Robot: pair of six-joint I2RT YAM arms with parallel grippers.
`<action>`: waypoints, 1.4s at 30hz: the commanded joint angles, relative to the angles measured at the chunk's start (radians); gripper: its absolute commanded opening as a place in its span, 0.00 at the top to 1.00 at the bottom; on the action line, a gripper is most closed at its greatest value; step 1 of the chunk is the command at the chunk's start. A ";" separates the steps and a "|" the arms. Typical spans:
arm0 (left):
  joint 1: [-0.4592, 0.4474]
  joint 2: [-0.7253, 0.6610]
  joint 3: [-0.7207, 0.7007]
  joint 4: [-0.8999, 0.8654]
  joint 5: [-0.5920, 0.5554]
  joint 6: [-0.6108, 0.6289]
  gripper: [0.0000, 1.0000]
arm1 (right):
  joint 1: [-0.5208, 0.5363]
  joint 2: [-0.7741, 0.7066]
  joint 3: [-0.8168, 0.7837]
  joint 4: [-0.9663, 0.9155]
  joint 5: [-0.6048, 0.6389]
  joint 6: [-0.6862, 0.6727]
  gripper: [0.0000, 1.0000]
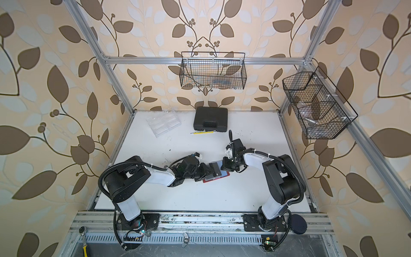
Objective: Take the credit cards out of the card holder
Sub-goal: Take out the credit card from the card slot.
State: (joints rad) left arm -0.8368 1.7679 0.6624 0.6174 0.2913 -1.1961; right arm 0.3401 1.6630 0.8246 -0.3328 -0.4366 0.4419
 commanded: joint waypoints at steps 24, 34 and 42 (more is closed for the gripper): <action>0.008 -0.005 -0.012 0.029 0.032 0.013 1.00 | 0.016 0.032 -0.063 -0.075 0.075 0.013 0.94; 0.022 -0.064 -0.027 -0.039 0.035 0.043 1.00 | 0.005 -0.018 -0.060 -0.070 0.058 0.017 0.91; 0.022 -0.040 -0.005 -0.018 0.052 0.035 1.00 | 0.024 -0.126 -0.005 -0.085 0.049 0.016 0.88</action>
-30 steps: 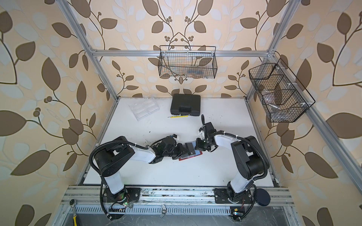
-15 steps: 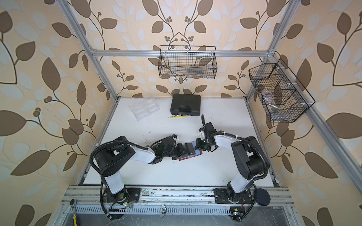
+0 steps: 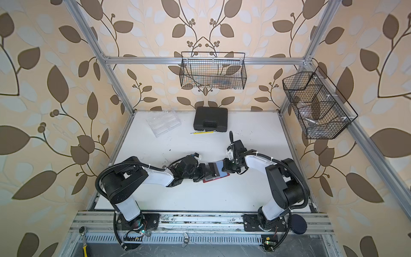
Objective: Take the credit cards out of the card holder
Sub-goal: Take out the credit card from the card slot.
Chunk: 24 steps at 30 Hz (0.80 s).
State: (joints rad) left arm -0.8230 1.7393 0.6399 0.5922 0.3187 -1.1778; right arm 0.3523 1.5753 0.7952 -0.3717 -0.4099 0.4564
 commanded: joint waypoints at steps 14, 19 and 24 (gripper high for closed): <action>0.007 -0.014 0.016 0.032 0.034 0.010 0.91 | 0.071 0.099 0.058 -0.020 0.033 0.011 0.90; 0.007 0.003 0.028 0.055 0.045 0.007 0.74 | 0.085 0.106 0.034 0.004 0.026 0.023 0.91; 0.006 0.016 0.047 0.052 0.046 0.014 0.79 | 0.083 0.108 0.021 0.007 0.024 0.024 0.91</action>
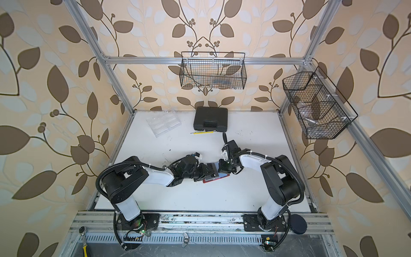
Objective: Take the credit cards out of the card holder
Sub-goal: Take out the credit card from the card slot.
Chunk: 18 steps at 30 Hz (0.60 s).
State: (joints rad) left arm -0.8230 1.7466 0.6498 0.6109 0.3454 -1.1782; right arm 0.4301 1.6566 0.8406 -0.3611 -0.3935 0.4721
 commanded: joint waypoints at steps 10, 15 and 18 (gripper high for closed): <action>0.007 0.013 0.023 0.017 0.021 0.012 1.00 | -0.004 0.014 -0.031 -0.009 0.004 0.004 0.92; 0.022 -0.027 -0.022 0.018 0.001 0.012 1.00 | -0.017 -0.005 -0.032 -0.012 -0.003 0.007 0.91; 0.039 -0.058 -0.039 0.017 0.005 0.018 1.00 | -0.032 -0.026 -0.030 -0.010 -0.018 0.013 0.87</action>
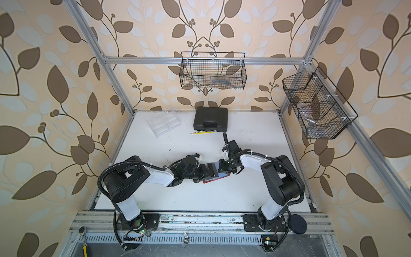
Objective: Take the credit cards out of the card holder
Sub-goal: Take out the credit card from the card slot.
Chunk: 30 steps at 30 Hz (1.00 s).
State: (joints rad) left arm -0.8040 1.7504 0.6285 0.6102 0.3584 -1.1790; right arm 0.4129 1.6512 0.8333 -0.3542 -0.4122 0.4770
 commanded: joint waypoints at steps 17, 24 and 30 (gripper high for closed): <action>0.116 -0.256 -0.018 -0.039 0.071 0.056 1.00 | -0.128 -0.225 0.003 0.133 -0.229 0.194 0.30; 0.163 -0.269 0.088 0.007 0.124 -0.003 1.00 | -0.195 -0.277 -0.049 0.391 -0.355 0.429 0.26; 0.163 -0.209 0.167 0.131 0.164 -0.074 1.00 | -0.209 -0.277 -0.059 0.501 -0.391 0.528 0.27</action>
State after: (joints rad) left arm -0.6460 1.5208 0.7486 0.6308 0.4728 -1.2118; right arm 0.2089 1.3861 0.7998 0.0463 -0.7525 0.9123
